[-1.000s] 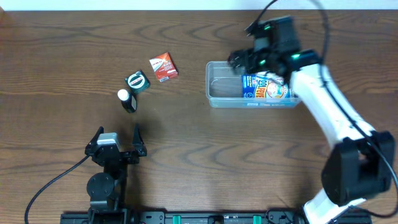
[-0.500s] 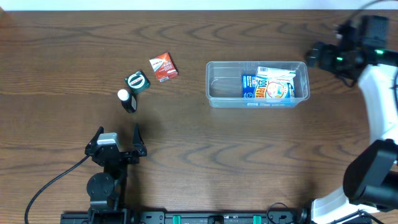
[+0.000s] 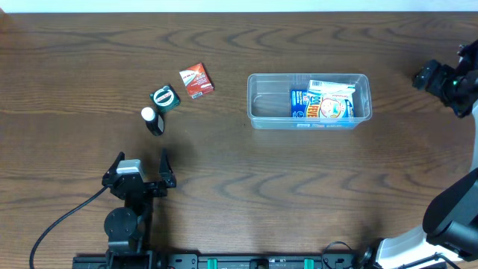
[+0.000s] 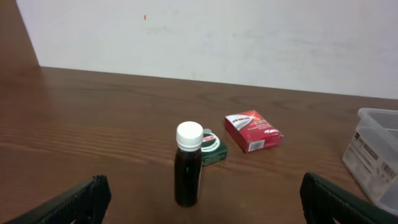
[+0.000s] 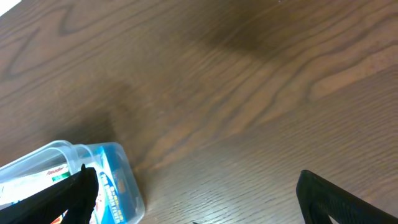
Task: Pack container
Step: 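Reach left gripper to the red medicine box and grasp it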
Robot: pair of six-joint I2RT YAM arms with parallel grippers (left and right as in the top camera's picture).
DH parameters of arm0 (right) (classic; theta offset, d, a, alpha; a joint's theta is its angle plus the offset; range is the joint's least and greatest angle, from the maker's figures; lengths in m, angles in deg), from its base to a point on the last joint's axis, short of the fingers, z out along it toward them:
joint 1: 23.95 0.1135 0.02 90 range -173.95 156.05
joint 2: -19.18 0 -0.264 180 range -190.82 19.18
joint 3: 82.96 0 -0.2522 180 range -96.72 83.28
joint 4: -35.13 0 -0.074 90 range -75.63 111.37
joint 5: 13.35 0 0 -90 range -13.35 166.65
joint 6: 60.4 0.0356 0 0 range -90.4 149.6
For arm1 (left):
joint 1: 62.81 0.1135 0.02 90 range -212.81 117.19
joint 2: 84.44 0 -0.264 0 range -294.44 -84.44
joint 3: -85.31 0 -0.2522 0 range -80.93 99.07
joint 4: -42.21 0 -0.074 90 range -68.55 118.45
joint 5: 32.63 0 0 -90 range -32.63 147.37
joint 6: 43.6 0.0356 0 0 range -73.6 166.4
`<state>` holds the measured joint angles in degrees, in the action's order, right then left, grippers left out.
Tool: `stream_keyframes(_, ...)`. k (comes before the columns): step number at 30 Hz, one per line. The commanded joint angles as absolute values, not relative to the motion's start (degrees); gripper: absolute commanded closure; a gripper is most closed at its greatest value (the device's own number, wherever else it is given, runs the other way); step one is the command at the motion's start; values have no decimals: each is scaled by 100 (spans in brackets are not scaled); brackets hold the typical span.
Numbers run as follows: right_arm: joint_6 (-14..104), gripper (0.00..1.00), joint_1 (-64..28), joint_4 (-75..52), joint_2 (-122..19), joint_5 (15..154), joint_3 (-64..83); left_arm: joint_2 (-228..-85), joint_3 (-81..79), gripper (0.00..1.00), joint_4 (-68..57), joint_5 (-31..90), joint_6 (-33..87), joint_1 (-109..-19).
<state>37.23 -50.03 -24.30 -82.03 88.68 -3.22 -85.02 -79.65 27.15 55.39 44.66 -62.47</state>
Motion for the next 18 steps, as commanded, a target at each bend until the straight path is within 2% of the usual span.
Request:
stream_keyframes(1,3787,1,-5023,-2452,-8155,8886,-364,-8473,-8035,2,2850,4695,4457,-6212)
stream_keyframes(3,3787,1,-5023,-2452,-8155,8886,-364,-8594,-7801,2,2787,4184,4545,-6212)
stream_keyframes(8,3787,1,-5023,-2452,-8155,8886,-364,-9933,-6608,2,2208,4155,4641,-6212)
stream_keyframes(13,3787,1,-5023,-2452,-8155,8886,-364,-12370,-4743,2,1576,3873,4593,-6212)
stream_keyframes(18,3787,1,-5023,-2452,-8155,8886,-364,-15148,-2363,2,306,3331,4593,-6260)
